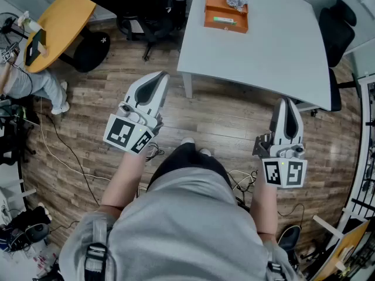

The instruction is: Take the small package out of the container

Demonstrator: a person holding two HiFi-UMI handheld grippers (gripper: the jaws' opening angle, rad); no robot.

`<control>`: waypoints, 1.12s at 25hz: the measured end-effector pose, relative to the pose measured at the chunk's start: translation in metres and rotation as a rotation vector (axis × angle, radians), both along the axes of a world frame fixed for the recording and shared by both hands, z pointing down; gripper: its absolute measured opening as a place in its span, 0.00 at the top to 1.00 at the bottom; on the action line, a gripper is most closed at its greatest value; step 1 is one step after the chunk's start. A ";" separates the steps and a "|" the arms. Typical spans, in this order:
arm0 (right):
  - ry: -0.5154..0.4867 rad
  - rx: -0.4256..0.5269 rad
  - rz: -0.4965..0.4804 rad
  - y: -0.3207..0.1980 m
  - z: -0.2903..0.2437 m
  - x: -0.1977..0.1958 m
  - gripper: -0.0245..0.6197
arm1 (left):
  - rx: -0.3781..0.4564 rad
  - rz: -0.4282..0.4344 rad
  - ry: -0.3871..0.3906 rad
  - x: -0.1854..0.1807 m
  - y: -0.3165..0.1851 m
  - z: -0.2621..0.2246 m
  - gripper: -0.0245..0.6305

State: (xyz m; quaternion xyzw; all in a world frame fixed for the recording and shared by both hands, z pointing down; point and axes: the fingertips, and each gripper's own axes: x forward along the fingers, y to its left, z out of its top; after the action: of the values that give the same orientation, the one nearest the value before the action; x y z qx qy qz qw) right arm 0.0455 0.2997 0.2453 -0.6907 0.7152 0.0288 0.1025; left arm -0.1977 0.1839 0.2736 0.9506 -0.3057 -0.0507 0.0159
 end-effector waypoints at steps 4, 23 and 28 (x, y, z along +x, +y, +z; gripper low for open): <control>-0.001 -0.010 -0.024 0.024 -0.004 0.010 0.88 | 0.003 -0.040 -0.003 0.013 0.024 -0.005 0.93; -0.079 0.021 -0.108 0.046 0.000 0.040 0.88 | -0.010 -0.100 -0.021 0.048 0.049 0.004 0.93; -0.074 0.023 -0.097 -0.007 0.001 0.049 0.88 | -0.001 -0.090 -0.017 0.059 -0.007 0.005 0.93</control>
State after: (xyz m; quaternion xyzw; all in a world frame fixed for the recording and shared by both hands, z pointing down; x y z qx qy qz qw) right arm 0.0944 0.2923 0.2462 -0.6545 0.7433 0.0065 0.1383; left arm -0.1389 0.1773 0.2784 0.9363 -0.3485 -0.0429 0.0115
